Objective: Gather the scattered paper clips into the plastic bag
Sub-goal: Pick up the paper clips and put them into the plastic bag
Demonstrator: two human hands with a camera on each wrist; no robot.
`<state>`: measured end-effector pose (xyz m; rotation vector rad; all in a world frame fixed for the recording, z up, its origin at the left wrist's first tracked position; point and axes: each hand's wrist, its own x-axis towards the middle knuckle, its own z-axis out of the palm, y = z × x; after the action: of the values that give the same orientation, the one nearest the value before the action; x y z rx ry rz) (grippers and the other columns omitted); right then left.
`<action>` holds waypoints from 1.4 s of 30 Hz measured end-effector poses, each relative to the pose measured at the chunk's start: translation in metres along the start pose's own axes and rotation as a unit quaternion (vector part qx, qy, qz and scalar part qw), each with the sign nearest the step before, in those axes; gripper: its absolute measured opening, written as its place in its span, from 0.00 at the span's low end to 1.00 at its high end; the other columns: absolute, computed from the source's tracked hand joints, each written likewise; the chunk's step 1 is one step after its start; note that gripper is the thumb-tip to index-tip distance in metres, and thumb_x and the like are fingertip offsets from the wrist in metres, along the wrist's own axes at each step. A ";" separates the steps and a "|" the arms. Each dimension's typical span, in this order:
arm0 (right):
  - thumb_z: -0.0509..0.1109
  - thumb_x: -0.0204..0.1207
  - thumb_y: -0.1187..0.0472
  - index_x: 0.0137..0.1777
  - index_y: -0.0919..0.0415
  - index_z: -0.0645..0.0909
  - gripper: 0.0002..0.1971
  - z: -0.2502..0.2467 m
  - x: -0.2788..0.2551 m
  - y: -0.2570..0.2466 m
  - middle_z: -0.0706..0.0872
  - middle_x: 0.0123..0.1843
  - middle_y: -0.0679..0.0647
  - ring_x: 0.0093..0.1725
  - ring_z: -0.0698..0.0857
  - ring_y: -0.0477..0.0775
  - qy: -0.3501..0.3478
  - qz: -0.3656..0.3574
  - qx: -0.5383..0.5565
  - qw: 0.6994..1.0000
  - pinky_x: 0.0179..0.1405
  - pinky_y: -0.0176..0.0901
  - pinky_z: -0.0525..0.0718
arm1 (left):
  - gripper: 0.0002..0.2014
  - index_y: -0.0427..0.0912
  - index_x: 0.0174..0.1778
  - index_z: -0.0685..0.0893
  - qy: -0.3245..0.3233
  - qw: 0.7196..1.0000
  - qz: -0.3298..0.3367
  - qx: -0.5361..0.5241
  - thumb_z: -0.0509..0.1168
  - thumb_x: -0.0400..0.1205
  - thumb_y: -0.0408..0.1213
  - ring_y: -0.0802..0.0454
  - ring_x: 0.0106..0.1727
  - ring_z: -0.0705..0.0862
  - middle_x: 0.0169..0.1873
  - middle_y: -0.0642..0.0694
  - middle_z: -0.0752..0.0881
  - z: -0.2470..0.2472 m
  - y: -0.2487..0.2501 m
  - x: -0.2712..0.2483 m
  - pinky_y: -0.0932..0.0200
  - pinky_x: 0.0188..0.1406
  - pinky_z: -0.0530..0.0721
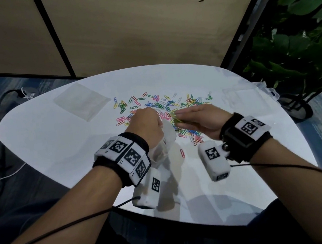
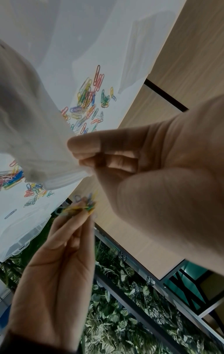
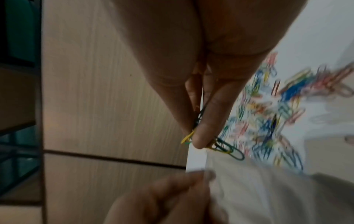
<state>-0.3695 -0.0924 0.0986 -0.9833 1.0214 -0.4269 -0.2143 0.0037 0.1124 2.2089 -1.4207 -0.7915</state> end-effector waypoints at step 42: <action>0.85 0.61 0.56 0.64 0.56 0.78 0.31 -0.083 0.056 0.080 0.84 0.58 0.56 0.56 0.84 0.56 0.179 0.039 -0.539 0.822 0.54 0.41 0.83 | 0.10 0.40 0.50 0.90 0.005 1.000 -0.012 -0.014 0.64 0.82 0.27 0.44 0.41 0.87 0.47 0.40 0.90 -0.010 -0.013 0.000 0.51 0.53 0.90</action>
<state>-0.4238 -0.1298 -0.0115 -1.9043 1.6992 0.1054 -0.1994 0.0095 0.1121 2.2107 -1.3722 -0.8036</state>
